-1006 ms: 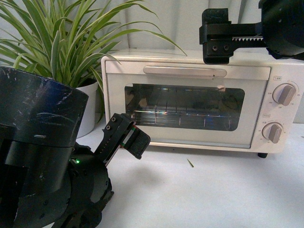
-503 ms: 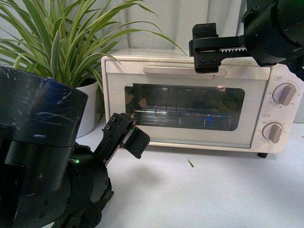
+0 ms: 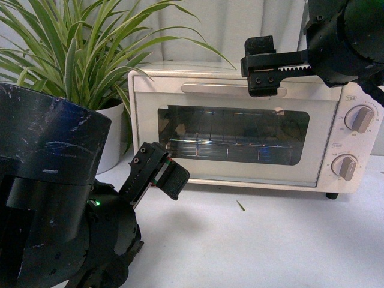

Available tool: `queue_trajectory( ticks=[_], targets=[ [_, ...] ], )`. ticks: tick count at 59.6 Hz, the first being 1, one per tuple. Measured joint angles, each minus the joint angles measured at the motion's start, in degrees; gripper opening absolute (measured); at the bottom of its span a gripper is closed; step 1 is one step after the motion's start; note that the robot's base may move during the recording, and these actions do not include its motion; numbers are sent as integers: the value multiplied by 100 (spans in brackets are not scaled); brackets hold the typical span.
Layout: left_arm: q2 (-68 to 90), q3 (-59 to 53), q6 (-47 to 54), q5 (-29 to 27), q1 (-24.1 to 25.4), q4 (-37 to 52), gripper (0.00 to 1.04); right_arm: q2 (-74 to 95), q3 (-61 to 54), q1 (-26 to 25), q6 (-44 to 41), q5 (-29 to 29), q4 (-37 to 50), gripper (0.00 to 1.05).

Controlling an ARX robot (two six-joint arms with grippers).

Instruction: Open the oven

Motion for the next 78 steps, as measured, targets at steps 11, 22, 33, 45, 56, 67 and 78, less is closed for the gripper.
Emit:
queue_trajectory(
  ticks=[11,22,33,45,56,67,78],
  targets=[
    [0,0,0,-9,2,0,98,-44,39,-42,203,-527,-503,95],
    [0,0,0,-26,4,0,98,-247,-131,-33,177,-955,-693,95],
    [0,0,2,-33,4,-7,98,-505,-535,-7,7,-1266,-564,95],
    [0,0,2,-46,9,-15,98,-868,-1276,98,-87,-1694,-249,95],
    [-2,-13,39,-52,13,-24,98,-957,-1705,210,-81,-1967,-55,95],
    [-68,-48,186,-50,13,-122,98,-1292,-2026,101,197,-2081,79,95],
    [-245,-153,658,-240,35,-350,98,-1943,-2546,-175,831,-2505,120,95]
  ],
)
